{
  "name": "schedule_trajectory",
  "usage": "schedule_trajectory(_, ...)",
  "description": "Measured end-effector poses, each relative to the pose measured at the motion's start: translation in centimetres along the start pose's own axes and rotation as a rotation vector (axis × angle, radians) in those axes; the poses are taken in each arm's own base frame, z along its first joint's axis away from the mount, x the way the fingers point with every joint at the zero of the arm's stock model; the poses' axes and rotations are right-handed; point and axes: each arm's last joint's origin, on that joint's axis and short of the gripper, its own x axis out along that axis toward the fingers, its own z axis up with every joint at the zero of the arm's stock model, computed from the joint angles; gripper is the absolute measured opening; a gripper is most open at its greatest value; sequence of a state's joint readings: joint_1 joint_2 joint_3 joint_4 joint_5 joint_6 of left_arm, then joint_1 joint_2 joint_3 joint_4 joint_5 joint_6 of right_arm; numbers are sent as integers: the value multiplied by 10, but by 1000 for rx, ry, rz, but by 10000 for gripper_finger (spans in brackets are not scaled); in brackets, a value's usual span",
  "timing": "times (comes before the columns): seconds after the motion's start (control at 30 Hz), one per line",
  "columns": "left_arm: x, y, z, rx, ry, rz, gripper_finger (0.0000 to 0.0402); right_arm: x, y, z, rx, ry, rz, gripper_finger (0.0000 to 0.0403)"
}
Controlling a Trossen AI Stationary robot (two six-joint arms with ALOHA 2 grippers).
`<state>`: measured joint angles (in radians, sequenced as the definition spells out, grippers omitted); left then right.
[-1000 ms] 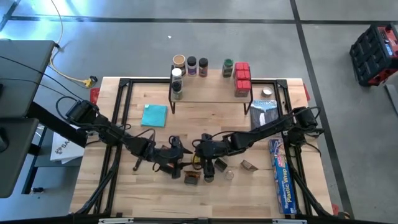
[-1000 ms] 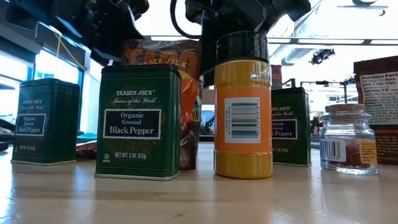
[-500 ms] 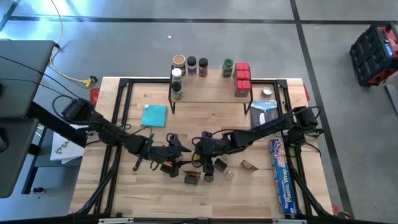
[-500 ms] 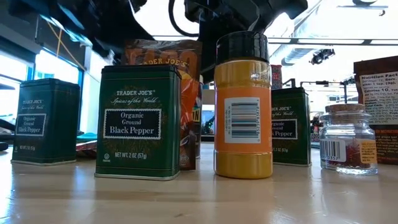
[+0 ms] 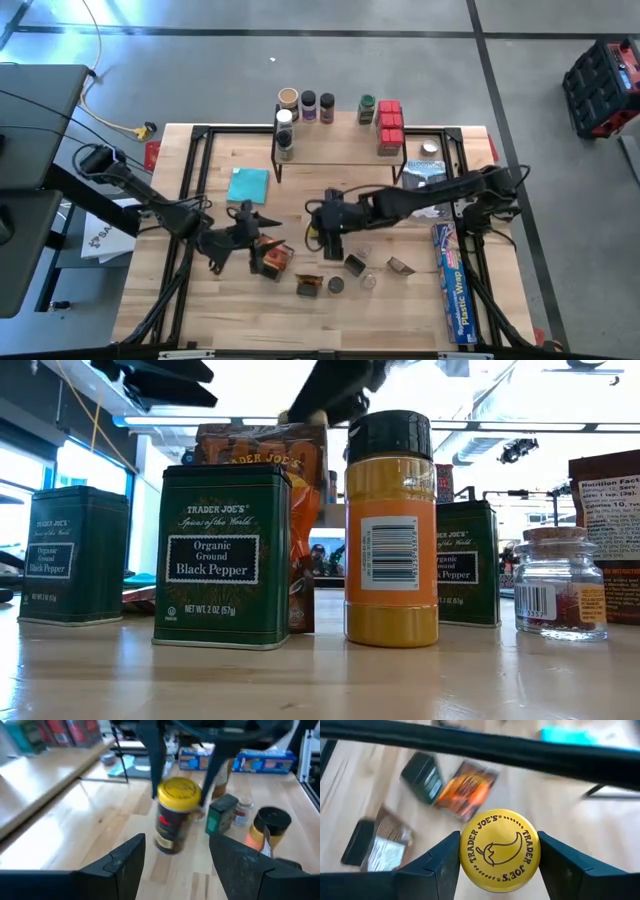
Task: Shelf spices
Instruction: Put the yellow seasoning bottle on the shelf
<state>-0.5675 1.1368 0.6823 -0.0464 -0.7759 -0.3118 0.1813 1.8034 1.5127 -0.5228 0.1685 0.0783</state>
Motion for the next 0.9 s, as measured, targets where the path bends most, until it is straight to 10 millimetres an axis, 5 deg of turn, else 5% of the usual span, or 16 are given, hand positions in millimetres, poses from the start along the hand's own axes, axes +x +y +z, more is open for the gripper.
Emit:
schedule_trajectory(0.2,-3,-3,-4,9,4,20,215,-38,-35,39,1,-12,-147,213)
schedule_trajectory(0.43,0,-6,-9,4,25,33,215,-82,-110,68,46,-60,-291,213)
schedule_trajectory(0.7,4,-9,-13,23,42,39,215,-91,-207,48,221,-60,-320,213)
schedule_trajectory(0.9,5,-10,-14,27,46,39,215,-82,-249,25,320,-97,-291,213)
